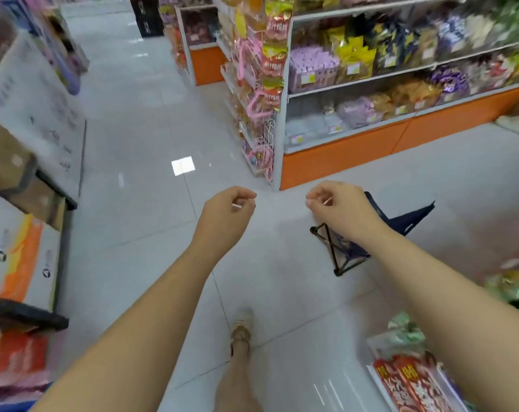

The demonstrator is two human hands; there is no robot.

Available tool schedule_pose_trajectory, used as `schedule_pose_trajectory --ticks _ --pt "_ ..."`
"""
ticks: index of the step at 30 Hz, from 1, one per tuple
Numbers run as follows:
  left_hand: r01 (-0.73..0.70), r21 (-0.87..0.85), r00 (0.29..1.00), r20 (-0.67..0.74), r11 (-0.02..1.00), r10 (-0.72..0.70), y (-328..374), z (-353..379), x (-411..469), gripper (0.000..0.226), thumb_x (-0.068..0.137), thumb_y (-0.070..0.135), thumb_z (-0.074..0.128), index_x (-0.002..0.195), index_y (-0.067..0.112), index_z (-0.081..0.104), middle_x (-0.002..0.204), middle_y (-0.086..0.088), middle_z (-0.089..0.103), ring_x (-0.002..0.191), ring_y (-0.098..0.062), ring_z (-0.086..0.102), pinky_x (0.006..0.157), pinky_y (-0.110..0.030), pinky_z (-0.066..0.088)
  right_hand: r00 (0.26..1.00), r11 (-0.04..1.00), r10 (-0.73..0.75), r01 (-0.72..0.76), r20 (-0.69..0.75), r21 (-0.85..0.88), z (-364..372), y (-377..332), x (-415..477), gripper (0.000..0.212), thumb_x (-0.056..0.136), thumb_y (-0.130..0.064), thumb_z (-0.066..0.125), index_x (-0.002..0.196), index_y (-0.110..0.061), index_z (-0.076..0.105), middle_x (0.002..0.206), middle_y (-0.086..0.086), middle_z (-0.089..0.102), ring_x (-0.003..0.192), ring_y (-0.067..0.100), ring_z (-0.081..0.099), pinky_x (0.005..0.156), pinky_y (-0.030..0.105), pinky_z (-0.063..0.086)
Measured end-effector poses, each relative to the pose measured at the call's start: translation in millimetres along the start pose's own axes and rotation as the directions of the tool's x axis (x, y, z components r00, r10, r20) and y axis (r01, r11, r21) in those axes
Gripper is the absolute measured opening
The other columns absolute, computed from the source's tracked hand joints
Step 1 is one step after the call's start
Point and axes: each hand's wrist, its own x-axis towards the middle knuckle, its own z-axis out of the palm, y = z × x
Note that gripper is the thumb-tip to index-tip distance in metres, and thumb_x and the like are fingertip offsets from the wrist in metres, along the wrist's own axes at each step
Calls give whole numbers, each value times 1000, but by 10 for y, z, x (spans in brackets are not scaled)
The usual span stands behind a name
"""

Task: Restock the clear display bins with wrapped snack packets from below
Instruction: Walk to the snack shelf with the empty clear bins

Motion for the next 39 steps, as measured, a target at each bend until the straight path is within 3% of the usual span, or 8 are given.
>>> schedule_pose_trajectory --ticks 9,18,21,24,28,32,34,39 --pt "-49 47 980 196 998 39 108 204 2338 14 94 18 54 100 27 63 100 3 67 89 -11 64 65 -11 44 987 990 142 -142 -81 0 -219 412 1916 9 89 -21 61 82 -27 61 82 -7 63 77 12 56 74 27 46" --pt "-144 36 914 387 989 119 697 1134 4078 12 93 19 56 98 27 62 93 5 66 83 -10 61 64 -9 43 921 941 337 -327 -196 83 -675 1281 3154 11 87 -22 63 79 -29 62 81 -13 64 74 1 57 71 23 44" --pt "-155 43 910 395 987 126 896 1493 4618 12 93 20 55 96 29 62 90 8 65 80 -7 60 59 -5 40 915 938 344 -325 -211 123 -867 1633 3668 15 86 -21 63 76 -31 61 80 -11 65 73 4 57 72 26 47" --pt "-167 82 902 415 983 119 1137 1828 5129 15 92 23 55 90 37 61 89 12 65 82 -5 61 63 -14 42 908 929 366 -346 -204 130 -1124 1936 4185 9 86 -20 62 79 -25 66 83 -7 68 77 11 61 77 31 51" --pt "-172 84 903 412 981 123 1402 2162 5774 13 94 23 54 94 34 62 90 13 62 68 1 56 46 -17 40 928 946 326 -319 -179 63 -1482 2240 4907 8 86 -19 62 86 -13 68 82 -3 68 76 18 62 79 38 52" --pt "-202 99 891 432 974 141 1564 2423 6373 11 94 21 55 96 29 62 90 13 63 76 3 57 61 -3 41 937 954 301 -297 -179 49 -1704 2421 5517 11 86 -14 61 78 -19 65 76 -5 65 71 18 60 73 35 51" --pt "-198 94 879 458 976 135 1649 2556 6708 11 95 21 55 96 30 61 96 9 64 81 -2 60 66 -4 41 938 952 305 -302 -162 45 -1776 2540 5795 12 86 -15 62 77 -23 64 74 -8 63 68 16 58 71 34 51" --pt "-279 124 829 531 952 174 1753 2904 7475 11 96 22 53 102 29 59 92 19 55 78 6 54 65 -1 38 922 942 335 -326 -192 77 -1851 2944 6572 15 85 -14 63 79 -28 62 77 -6 65 69 12 58 73 29 48"
